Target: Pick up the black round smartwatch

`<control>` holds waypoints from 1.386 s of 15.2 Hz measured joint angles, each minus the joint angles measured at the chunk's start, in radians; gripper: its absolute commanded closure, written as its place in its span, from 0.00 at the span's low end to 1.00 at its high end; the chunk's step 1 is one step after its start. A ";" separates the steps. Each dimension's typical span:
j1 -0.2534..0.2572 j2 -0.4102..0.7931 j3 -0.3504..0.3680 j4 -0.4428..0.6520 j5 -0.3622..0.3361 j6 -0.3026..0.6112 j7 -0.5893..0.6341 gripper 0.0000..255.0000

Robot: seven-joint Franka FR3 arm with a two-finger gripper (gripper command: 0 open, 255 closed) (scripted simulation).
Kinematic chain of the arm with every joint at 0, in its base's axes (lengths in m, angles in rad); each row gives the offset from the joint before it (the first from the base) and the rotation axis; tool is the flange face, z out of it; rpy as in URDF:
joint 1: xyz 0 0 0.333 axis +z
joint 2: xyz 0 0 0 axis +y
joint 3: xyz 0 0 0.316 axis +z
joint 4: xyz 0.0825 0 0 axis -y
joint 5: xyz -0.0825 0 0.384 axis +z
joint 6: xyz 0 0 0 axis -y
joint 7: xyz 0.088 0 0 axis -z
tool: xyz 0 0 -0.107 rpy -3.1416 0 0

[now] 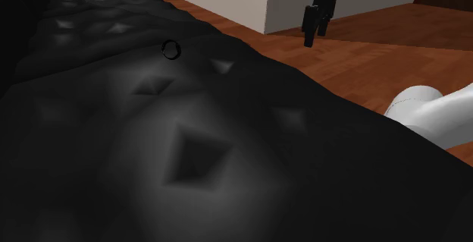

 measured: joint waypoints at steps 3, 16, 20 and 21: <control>0.003 0.030 0.016 0.018 0.020 0.014 0.026 0.00; 0.037 0.340 0.190 0.260 0.177 0.134 0.313 0.00; 0.045 0.476 0.244 0.387 0.189 0.166 0.407 0.00; 0.045 0.506 0.251 0.413 0.189 0.174 0.423 0.00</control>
